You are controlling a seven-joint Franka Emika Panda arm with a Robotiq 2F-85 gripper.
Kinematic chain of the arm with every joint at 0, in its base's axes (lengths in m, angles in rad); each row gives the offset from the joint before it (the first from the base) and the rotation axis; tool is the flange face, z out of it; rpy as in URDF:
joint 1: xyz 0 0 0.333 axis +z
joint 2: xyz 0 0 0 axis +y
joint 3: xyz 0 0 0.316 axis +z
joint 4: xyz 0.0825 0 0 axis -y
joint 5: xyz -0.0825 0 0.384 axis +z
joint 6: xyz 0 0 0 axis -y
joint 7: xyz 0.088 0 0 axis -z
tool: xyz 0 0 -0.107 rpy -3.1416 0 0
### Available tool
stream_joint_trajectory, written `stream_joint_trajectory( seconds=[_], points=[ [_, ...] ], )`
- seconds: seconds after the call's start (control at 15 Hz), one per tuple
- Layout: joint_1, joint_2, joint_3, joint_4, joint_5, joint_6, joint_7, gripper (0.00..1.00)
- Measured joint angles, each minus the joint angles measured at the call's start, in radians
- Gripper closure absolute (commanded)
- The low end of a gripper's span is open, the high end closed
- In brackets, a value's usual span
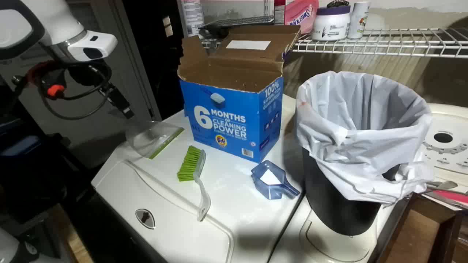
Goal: Pour the washing powder on the pan into the box
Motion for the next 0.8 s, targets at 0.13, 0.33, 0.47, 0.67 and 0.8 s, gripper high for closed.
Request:
stream_joint_trajectory(
  seconds=[0.13, 0.33, 0.47, 0.67, 0.8],
  points=[
    [0.000, 0.003, 0.000, -0.001, 0.000, 0.000, 0.000, 0.00],
    [0.000, 0.004, 0.000, -0.001, 0.000, 0.000, 0.000, 0.00],
    [0.000, 0.004, 0.000, 0.000, 0.000, -0.001, 0.000, 0.00],
    [0.015, 0.020, 0.011, 0.001, 0.003, 0.040, -0.001, 0.00],
    [0.061, 0.063, 0.024, 0.009, 0.006, 0.113, -0.019, 0.00]
  ],
)
